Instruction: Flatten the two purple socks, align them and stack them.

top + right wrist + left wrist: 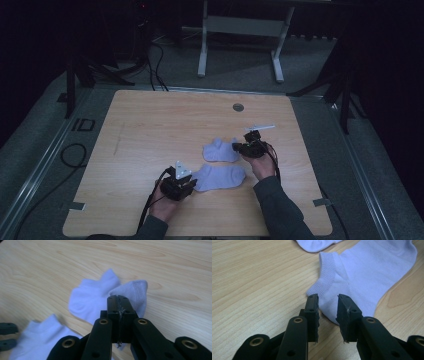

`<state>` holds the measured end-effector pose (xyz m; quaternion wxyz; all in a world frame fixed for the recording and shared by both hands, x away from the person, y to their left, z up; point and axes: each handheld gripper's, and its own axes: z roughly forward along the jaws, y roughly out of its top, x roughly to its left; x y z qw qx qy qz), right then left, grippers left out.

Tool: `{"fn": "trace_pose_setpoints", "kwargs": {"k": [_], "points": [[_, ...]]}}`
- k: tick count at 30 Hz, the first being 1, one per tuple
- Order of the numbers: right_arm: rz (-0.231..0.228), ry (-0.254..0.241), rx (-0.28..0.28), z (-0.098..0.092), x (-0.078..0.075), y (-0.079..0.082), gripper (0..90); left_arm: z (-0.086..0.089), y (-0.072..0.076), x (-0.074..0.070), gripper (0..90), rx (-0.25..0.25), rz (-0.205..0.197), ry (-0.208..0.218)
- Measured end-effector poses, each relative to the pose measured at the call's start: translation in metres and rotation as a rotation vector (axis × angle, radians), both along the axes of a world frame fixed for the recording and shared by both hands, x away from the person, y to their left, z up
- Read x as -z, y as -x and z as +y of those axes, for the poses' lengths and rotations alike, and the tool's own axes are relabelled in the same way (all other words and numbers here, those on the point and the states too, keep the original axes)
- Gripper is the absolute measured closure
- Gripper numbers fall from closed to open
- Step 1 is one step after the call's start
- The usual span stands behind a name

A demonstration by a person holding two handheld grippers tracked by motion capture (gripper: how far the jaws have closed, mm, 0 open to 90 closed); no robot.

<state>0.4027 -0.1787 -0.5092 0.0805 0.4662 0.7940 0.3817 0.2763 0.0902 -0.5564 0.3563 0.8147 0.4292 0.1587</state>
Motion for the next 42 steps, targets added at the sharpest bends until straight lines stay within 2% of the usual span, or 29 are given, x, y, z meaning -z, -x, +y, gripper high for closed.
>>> {"fn": "trace_pose_setpoints", "kwargs": {"k": [2, 4, 6, 9, 11, 13, 14, 15, 19, 22, 24, 32, 33, 38, 39, 42], "points": [[0.000, 0.007, 0.011, -0.004, 0.001, 0.000, 89.3, 0.000, 0.000, 0.000, 70.6, -0.002, 0.001, 0.003], [-0.010, 0.035, 0.024, -0.007, 0.000, 0.001, 89.0, 0.000, 0.000, 0.000, 70.6, -0.001, 0.001, 0.001], [-0.031, 0.088, 0.049, -0.010, -0.002, 0.002, 87.4, 0.000, 0.000, 0.000, 70.6, -0.003, 0.000, 0.002], [-0.080, 0.137, 0.096, -0.013, -0.007, 0.005, 73.6, 0.001, -0.001, 0.000, 70.5, -0.005, -0.001, 0.001], [-0.118, 0.158, 0.108, -0.013, -0.012, 0.007, 64.8, 0.001, -0.001, 0.000, 70.3, -0.006, -0.001, 0.000], [-0.128, 0.160, 0.062, -0.009, -0.015, 0.007, 59.3, 0.001, -0.001, 0.001, 69.8, -0.004, 0.000, 0.000], [-0.128, 0.160, 0.062, -0.009, -0.015, 0.007, 59.3, 0.001, -0.001, 0.001, 69.7, -0.004, 0.000, 0.000], [-0.135, 0.186, -0.015, 0.000, -0.015, 0.006, 57.9, 0.000, -0.001, 0.001, 69.5, -0.003, 0.002, 0.000], [-0.137, 0.203, -0.110, 0.018, -0.012, 0.003, 57.5, -0.001, -0.001, 0.001, 69.4, 0.000, 0.004, -0.001], [-0.108, 0.167, -0.192, 0.031, -0.006, 0.000, 57.9, -0.001, -0.001, 0.001, 69.2, 0.000, 0.004, 0.002], [-0.109, 0.174, -0.228, 0.039, -0.001, -0.003, 58.7, 0.000, -0.001, 0.001, 69.1, 0.001, 0.003, 0.004], [-0.056, 0.191, -0.292, 0.056, 0.020, -0.017, 55.1, 0.000, -0.001, 0.001, 68.5, 0.001, 0.005, 0.005], [-0.042, 0.207, -0.298, 0.060, 0.025, -0.021, 53.8, -0.001, -0.001, 0.001, 68.4, 0.001, 0.005, 0.004], [-0.019, 0.267, -0.279, 0.067, 0.035, -0.025, 52.7, 0.000, -0.001, 0.001, 68.1, 0.001, 0.005, 0.008], [-0.034, 0.276, -0.278, 0.068, 0.036, -0.025, 53.2, 0.000, -0.001, 0.001, 68.1, 0.000, 0.005, 0.007], [-0.031, 0.299, -0.259, 0.071, 0.035, -0.024, 54.8, 0.000, -0.001, 0.001, 67.5, 0.000, 0.007, 0.007]]}}
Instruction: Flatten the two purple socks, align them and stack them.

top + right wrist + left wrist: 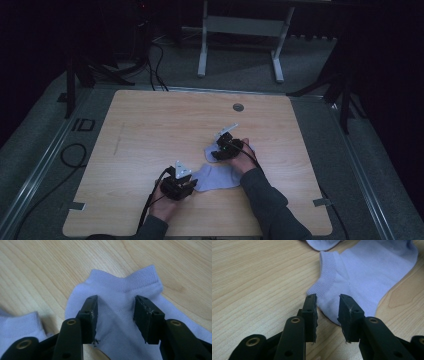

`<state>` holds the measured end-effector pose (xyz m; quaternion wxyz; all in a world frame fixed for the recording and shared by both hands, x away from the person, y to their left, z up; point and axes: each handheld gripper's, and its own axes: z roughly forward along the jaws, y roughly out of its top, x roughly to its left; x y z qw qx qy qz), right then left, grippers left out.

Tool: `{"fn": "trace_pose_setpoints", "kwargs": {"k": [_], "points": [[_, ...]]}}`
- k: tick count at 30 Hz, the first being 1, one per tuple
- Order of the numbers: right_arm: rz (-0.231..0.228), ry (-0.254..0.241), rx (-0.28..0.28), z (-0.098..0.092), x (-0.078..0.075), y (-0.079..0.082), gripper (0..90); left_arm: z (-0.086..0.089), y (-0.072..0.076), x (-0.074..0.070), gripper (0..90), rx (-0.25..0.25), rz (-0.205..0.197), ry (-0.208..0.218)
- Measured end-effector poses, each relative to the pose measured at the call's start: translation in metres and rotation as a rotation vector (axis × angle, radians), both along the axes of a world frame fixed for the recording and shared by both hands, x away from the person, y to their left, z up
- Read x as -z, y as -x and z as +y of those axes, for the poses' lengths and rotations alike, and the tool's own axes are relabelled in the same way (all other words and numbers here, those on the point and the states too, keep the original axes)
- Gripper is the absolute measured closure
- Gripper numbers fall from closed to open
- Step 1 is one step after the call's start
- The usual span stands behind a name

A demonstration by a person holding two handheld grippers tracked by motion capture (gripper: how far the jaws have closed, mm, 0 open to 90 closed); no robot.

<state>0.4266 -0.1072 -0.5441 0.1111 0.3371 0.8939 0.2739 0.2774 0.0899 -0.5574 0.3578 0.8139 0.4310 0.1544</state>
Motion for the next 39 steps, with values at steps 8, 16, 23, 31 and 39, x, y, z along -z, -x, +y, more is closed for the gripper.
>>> {"fn": "trace_pose_setpoints", "kwargs": {"k": [8, 16, 23, 31, 39], "points": [[0.000, -0.002, 0.034, 0.000, -0.001, -0.004, 82.4, -0.001, 0.000, 0.000, 67.0, 0.006, 0.003, -0.005], [0.087, -0.097, 0.092, -0.011, -0.001, -0.011, 86.0, 0.000, 0.000, 0.000, 66.3, 0.002, 0.002, -0.001], [0.068, -0.208, 0.100, -0.025, -0.019, 0.000, 86.2, 0.002, -0.001, -0.001, 64.5, -0.006, 0.004, 0.003], [0.008, -0.295, 0.104, -0.052, -0.047, 0.014, 86.0, 0.001, -0.001, -0.001, 64.4, -0.007, 0.005, 0.000], [-0.047, -0.367, 0.089, -0.071, -0.070, 0.034, 85.9, 0.001, -0.001, 0.000, 64.2, -0.003, 0.007, -0.007]]}}
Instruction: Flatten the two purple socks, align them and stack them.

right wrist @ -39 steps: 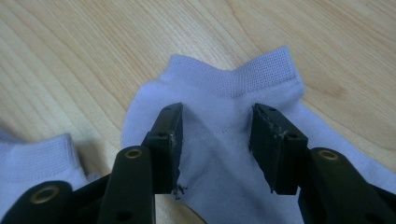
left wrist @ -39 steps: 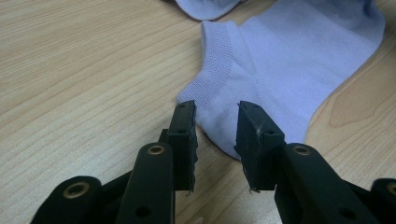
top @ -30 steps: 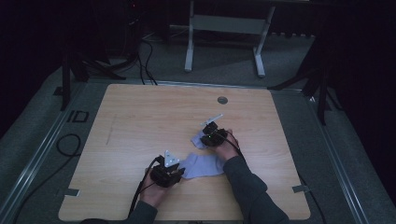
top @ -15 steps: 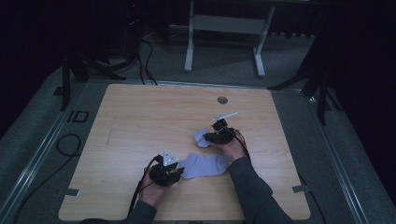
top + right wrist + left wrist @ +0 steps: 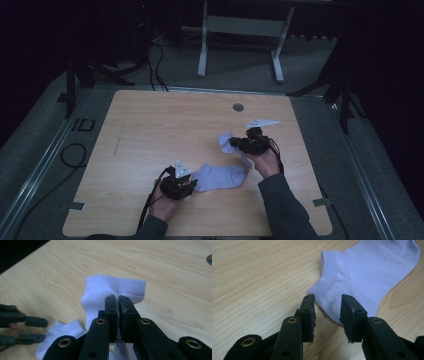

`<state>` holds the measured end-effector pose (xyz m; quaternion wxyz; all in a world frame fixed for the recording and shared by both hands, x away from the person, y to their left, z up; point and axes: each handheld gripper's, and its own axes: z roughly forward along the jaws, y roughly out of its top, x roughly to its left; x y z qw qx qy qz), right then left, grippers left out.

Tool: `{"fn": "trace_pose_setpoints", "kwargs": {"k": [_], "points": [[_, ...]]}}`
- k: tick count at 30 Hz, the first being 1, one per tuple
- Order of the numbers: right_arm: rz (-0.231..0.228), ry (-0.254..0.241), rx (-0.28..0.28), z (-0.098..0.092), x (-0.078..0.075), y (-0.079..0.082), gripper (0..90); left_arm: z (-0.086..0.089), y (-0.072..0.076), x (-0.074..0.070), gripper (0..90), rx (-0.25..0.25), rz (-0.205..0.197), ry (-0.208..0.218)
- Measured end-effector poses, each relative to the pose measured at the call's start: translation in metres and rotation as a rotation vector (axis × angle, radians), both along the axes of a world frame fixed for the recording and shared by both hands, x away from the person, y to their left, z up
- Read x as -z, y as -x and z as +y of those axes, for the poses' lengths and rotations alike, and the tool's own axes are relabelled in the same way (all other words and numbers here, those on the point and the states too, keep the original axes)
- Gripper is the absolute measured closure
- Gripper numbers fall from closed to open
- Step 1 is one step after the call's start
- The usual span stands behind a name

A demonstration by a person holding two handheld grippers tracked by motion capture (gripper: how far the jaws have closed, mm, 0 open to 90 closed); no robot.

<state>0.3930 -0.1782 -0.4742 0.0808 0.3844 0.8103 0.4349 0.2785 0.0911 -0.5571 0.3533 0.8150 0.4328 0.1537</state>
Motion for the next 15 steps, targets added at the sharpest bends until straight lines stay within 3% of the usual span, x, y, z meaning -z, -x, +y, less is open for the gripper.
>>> {"fn": "trace_pose_setpoints", "kwargs": {"k": [15], "points": [[-0.091, -0.060, -0.010, -0.015, -0.025, 0.036, 85.7, -0.001, 0.000, 0.001, 64.0, 0.002, -0.001, 0.002]]}}
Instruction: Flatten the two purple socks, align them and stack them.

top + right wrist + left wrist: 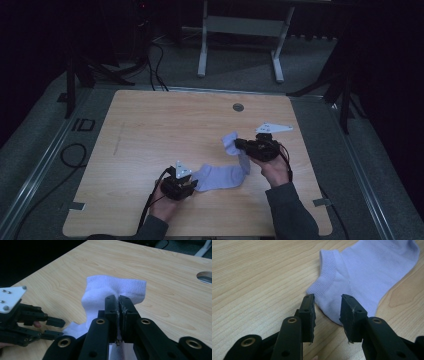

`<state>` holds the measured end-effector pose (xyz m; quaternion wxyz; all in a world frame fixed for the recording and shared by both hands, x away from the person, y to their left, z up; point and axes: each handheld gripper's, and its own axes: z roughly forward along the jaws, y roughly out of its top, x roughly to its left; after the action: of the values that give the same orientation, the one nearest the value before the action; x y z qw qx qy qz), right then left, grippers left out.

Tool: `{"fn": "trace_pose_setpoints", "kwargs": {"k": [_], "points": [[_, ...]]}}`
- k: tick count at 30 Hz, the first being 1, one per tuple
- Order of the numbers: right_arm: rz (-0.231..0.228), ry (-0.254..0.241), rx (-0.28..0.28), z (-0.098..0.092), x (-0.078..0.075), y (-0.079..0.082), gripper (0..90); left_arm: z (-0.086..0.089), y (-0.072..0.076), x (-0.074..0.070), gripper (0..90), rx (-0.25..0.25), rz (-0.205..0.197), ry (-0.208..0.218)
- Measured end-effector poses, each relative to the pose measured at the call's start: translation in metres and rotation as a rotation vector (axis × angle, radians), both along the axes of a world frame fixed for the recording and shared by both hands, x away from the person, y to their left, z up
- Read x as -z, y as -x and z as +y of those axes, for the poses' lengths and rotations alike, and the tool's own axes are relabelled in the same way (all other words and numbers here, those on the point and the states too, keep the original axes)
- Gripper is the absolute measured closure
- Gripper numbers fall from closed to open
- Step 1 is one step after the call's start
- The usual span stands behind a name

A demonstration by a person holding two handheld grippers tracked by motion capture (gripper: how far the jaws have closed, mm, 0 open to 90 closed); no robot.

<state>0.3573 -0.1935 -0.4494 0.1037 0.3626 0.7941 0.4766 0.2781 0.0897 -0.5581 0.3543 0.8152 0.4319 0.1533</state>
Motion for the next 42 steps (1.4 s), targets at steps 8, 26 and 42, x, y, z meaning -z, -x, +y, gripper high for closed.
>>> {"fn": "trace_pose_setpoints", "kwargs": {"k": [8, 26, 42], "points": [[-0.003, -0.012, 0.014, -0.003, 0.004, 0.005, 85.7, -0.001, 0.000, 0.001, 64.0, -0.001, 0.002, 0.001], [-0.013, -0.007, -0.003, 0.013, 0.009, 0.010, 85.7, -0.002, 0.000, 0.001, 64.0, 0.003, 0.004, 0.003], [0.006, -0.016, -0.013, 0.018, 0.016, 0.012, 85.7, -0.002, 0.001, 0.001, 64.0, 0.006, 0.007, 0.002]]}}
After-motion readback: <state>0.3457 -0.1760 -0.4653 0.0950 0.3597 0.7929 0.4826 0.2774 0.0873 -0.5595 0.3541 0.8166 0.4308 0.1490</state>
